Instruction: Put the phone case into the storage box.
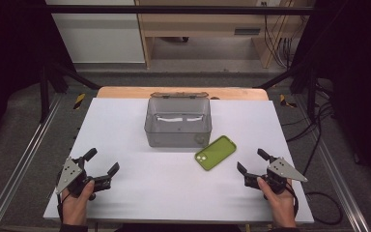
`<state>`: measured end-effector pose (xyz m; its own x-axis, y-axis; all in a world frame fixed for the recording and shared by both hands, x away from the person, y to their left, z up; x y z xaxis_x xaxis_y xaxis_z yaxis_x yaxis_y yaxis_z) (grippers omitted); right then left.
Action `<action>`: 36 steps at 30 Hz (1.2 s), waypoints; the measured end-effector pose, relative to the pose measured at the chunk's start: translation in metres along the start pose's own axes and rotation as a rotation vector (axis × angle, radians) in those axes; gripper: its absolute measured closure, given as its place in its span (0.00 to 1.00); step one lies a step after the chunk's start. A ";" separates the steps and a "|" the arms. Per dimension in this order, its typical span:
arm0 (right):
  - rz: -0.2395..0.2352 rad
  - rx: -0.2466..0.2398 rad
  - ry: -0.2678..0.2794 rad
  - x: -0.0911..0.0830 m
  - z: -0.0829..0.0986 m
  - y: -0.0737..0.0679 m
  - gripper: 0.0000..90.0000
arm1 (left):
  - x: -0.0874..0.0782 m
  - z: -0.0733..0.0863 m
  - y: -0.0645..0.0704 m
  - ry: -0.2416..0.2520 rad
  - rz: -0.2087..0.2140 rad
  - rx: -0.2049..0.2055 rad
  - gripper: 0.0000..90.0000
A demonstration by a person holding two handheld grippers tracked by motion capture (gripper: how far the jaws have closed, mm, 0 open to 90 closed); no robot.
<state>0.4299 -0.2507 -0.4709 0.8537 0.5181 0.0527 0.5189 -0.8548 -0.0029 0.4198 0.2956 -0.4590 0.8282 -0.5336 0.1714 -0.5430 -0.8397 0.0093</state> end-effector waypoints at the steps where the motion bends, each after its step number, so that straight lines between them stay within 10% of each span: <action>1: 0.000 0.000 0.000 0.000 0.000 0.000 0.09 | 0.000 0.000 0.000 -0.004 0.000 0.004 0.01; 22: 0.050 -0.039 -0.281 0.028 0.005 -0.021 0.11 | 0.001 0.002 0.006 -0.040 -0.005 0.014 0.01; 36: -0.097 -0.108 -0.498 0.072 -0.015 -0.033 0.66 | 0.000 0.002 0.004 -0.046 -0.019 0.000 0.02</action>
<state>0.4736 -0.1854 -0.4520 0.7330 0.5238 -0.4341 0.6114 -0.7870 0.0827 0.4179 0.2925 -0.4606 0.8440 -0.5214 0.1254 -0.5268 -0.8499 0.0121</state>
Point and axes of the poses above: each handheld gripper's, and its own axes: x roughly forward along the jaws, z roughly out of its underside, y roughly to its right, the point moved 1 cm from there along x, roughly forward along the jaws, and after that the axes turned 13 degrees about y, right-handed, at the moved point
